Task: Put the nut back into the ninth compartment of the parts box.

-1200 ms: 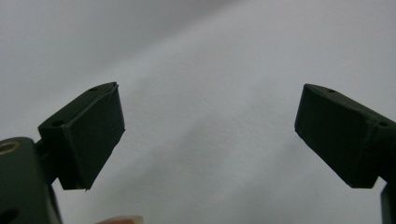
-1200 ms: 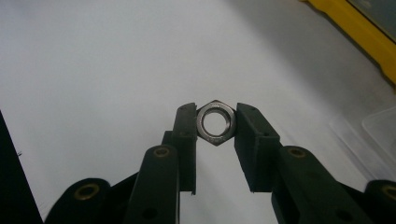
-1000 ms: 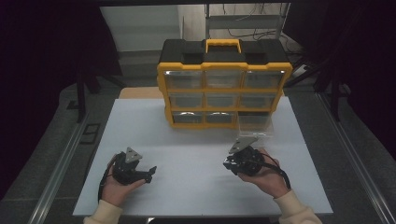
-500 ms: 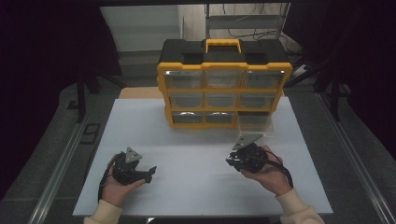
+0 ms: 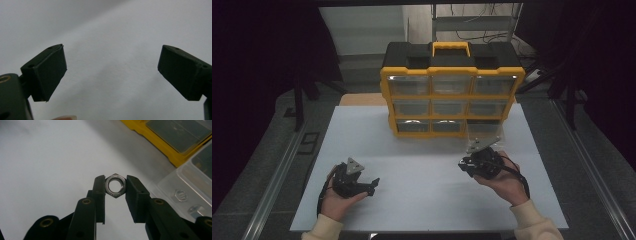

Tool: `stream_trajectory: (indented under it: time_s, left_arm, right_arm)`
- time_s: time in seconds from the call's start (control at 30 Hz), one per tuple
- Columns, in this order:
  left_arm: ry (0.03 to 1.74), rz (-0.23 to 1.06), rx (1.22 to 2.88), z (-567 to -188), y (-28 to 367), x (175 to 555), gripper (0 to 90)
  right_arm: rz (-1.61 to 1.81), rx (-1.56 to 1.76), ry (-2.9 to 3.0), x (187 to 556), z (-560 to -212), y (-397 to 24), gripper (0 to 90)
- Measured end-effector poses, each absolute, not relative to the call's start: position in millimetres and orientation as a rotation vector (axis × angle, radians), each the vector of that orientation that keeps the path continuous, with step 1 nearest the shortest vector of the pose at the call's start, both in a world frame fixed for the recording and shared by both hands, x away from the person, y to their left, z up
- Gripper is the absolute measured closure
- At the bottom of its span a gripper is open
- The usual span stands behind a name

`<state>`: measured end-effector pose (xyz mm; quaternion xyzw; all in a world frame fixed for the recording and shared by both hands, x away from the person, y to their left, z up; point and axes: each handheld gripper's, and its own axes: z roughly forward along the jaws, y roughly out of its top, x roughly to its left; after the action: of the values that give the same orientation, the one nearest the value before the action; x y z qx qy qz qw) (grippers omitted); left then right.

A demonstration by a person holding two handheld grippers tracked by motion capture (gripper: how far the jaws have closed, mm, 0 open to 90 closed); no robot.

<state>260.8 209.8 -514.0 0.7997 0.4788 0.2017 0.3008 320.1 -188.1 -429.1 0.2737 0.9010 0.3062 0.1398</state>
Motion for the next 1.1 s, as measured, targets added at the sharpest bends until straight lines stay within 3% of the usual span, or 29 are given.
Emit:
stream_trajectory:
  time_s: [1.1]
  left_arm:
    - [1.269, 0.535, 2.125, -514.4, 209.2, 261.2, 8.9]
  right_arm:
    - [0.961, 0.931, 2.45, 347.2, -402.0, -216.5, 70.2]
